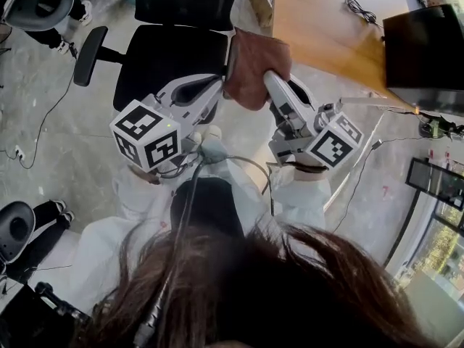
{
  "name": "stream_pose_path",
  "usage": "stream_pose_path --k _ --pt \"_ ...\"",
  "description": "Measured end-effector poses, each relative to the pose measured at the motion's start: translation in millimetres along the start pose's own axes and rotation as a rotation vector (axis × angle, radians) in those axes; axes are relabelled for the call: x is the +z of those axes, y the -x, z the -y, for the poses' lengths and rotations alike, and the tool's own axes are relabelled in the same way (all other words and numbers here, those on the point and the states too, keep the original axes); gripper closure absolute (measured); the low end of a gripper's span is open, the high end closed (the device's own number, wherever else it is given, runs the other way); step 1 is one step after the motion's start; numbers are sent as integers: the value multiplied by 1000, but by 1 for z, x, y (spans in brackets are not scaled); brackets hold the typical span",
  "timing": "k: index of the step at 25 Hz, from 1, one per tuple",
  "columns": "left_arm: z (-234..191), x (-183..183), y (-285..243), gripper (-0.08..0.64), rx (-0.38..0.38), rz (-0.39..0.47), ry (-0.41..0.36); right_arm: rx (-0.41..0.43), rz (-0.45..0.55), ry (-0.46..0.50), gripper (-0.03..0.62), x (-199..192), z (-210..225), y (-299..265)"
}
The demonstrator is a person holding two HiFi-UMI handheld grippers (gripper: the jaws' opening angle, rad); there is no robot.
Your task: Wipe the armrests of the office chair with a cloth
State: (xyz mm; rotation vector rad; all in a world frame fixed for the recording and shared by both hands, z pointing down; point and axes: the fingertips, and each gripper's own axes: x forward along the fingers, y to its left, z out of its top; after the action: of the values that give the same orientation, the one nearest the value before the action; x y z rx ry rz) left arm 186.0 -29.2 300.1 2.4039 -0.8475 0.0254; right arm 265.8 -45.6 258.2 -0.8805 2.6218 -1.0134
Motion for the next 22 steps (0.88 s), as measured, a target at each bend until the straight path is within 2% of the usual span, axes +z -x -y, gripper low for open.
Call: stream_pose_path --k 3,5,7,12,17,22 --pt "17 0 -4 555 -55 -1 8 -10 39 -9 549 12 -2 11" --pt "27 -3 -5 548 -107 12 55 4 62 -19 549 19 -6 15" --pt "35 -8 -7 438 -161 19 115 36 81 -27 549 26 -14 17" --pt "57 -12 -11 280 -292 11 234 175 109 -26 549 42 -44 15" --pt "78 -19 -9 255 -439 11 325 338 148 -5 549 52 -75 23" --pt "100 -2 -4 247 -610 111 446 464 65 56 549 41 -98 33"
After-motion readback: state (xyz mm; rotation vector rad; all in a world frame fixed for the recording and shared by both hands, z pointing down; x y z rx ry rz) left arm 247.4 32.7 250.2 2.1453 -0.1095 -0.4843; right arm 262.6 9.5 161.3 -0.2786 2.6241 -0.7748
